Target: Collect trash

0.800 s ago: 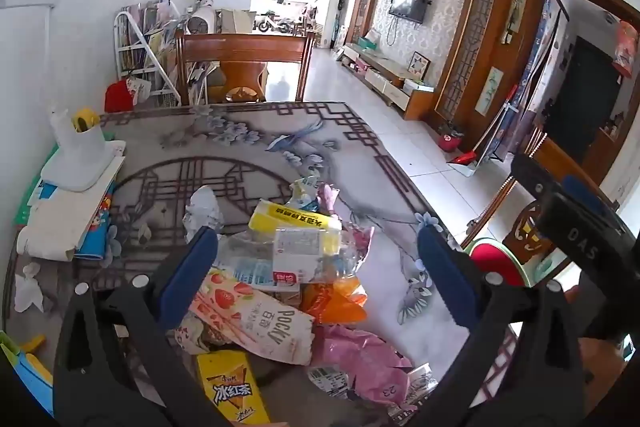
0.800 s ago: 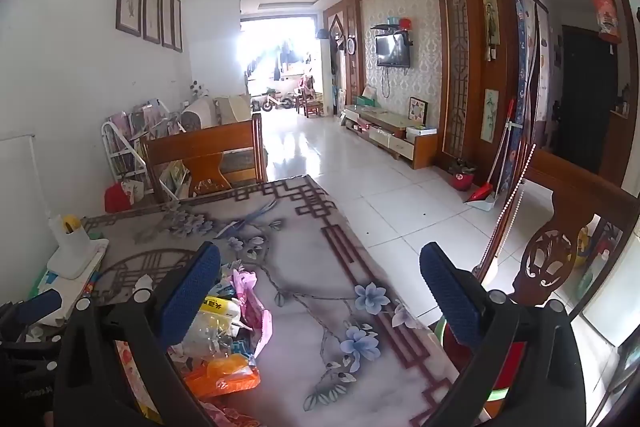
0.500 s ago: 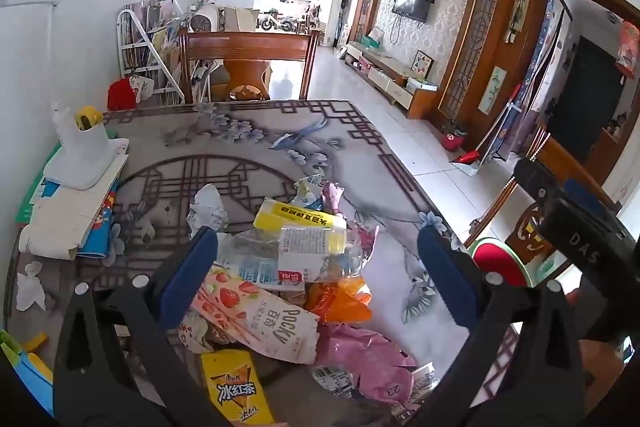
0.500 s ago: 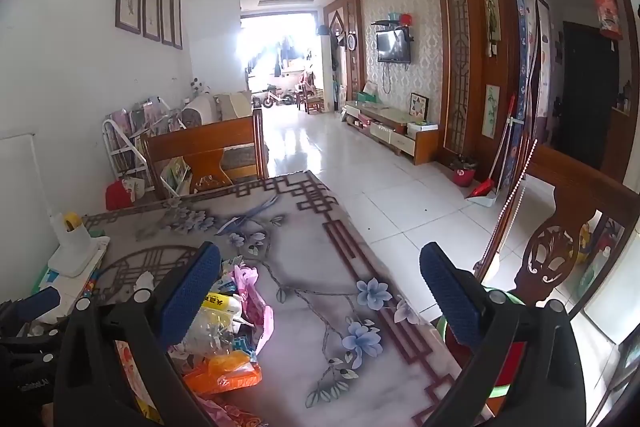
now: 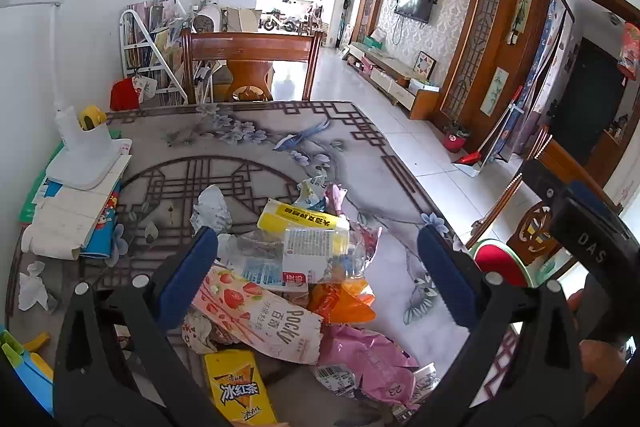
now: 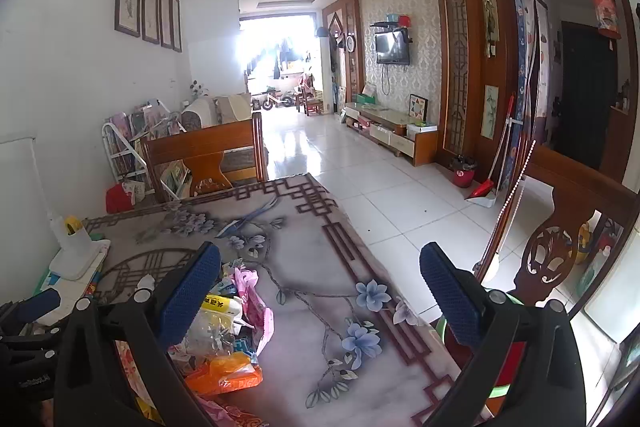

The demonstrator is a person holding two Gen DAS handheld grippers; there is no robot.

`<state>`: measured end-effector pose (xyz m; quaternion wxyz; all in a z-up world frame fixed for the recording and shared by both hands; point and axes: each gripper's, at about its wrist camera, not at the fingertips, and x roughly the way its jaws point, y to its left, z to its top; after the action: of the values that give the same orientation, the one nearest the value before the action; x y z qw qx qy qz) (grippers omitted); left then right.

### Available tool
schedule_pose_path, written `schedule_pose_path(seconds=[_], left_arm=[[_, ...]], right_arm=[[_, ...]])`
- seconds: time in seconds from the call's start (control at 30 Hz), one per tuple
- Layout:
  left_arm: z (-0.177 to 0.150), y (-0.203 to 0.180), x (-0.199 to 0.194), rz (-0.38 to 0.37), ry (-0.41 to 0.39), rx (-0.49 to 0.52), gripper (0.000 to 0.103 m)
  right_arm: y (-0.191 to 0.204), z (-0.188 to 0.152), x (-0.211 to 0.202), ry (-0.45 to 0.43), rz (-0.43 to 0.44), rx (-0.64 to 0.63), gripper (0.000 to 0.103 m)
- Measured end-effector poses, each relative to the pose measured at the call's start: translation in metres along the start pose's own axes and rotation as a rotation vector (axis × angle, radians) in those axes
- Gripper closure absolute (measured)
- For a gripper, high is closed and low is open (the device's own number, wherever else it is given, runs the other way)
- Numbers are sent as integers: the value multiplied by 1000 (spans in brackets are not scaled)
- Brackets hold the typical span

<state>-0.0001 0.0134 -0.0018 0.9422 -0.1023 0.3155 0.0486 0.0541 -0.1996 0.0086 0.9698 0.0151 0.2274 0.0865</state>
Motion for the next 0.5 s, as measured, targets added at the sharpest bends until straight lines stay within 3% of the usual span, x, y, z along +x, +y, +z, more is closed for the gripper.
schedule_pose_path(seconds=[0.5], left_arm=[[5, -3, -7, 42, -17, -1, 5]], right_arm=[[2, 0, -2, 0, -2, -7, 7]])
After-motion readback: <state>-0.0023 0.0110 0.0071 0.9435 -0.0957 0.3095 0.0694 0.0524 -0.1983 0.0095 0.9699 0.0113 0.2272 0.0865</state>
